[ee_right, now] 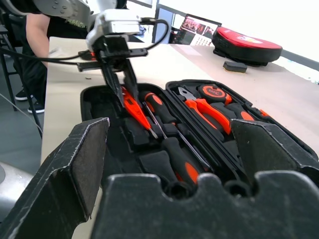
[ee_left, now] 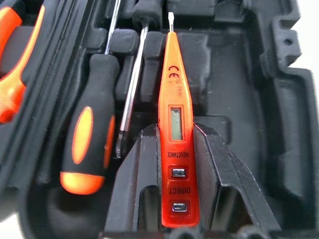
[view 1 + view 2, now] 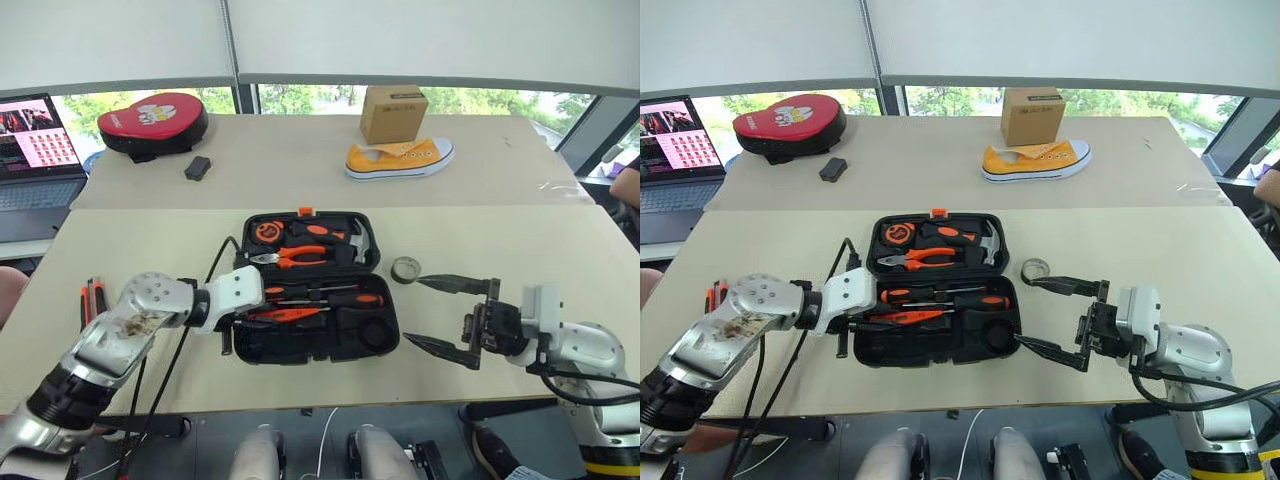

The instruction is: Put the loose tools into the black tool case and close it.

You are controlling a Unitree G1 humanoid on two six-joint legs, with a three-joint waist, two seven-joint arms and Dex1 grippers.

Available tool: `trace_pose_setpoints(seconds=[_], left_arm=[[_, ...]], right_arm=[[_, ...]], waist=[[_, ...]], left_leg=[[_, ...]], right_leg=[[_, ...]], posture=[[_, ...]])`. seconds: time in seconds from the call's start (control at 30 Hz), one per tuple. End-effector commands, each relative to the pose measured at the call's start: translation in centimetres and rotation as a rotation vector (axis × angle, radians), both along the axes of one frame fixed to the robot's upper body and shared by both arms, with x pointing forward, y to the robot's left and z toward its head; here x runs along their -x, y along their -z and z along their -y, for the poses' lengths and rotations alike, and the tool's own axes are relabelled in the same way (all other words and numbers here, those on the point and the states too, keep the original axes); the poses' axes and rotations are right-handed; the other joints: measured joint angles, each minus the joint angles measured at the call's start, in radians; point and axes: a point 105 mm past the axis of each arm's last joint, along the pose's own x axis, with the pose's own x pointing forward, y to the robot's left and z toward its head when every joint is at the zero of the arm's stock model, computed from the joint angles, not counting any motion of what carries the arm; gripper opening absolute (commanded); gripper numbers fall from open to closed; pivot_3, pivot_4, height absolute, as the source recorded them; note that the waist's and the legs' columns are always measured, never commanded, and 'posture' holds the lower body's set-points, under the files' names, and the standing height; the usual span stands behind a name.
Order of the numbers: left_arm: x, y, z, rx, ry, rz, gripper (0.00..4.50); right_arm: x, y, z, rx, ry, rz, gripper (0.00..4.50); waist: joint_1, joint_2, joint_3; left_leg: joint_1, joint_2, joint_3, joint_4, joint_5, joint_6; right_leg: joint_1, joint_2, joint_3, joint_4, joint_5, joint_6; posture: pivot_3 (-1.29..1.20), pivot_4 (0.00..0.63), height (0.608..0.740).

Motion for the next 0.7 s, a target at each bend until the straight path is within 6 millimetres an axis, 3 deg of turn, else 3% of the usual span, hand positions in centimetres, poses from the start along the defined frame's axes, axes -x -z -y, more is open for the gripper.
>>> trace_pose_setpoints(seconds=[0.03,0.53,0.6,0.7], left_arm=[[-0.2,1.4,0.1,-0.040,-0.002,-0.030,0.45],[0.3,1.6,-1.0,-0.118,0.055,-0.105,0.45],[0.6,1.7,-1.1,-0.113,0.049,-0.125,1.46],[0.1,0.8,-0.8,-0.060,0.039,-0.083,2.36]], right_arm=[[0.2,-1.3,0.2,-0.008,0.015,0.045,4.50],[-0.4,-1.3,0.2,-0.004,0.017,0.047,4.50],[-0.6,-1.2,0.1,-0.005,0.014,0.045,4.50],[-0.7,-1.1,0.1,-0.007,0.011,0.042,4.50]], waist=[[0.002,0.000,0.000],[0.002,0.001,-0.001],[0.000,0.001,-0.001],[-0.003,0.001,-0.001]], left_leg=[[0.000,0.000,0.000,0.000,0.000,0.000],[0.002,0.000,0.000,0.001,0.000,0.000],[0.002,0.000,0.000,0.001,0.000,0.000],[0.002,0.001,0.000,0.001,0.000,0.000]], right_leg=[[0.000,0.000,0.000,0.000,0.000,0.000],[0.002,0.001,0.000,0.000,0.000,0.000],[0.002,0.001,0.000,0.000,0.000,0.000],[0.001,0.001,0.000,0.001,0.000,0.000]], posture=[[0.00,0.150,0.740],[0.00,0.150,0.740],[0.00,0.150,0.740],[0.00,0.150,0.740]])
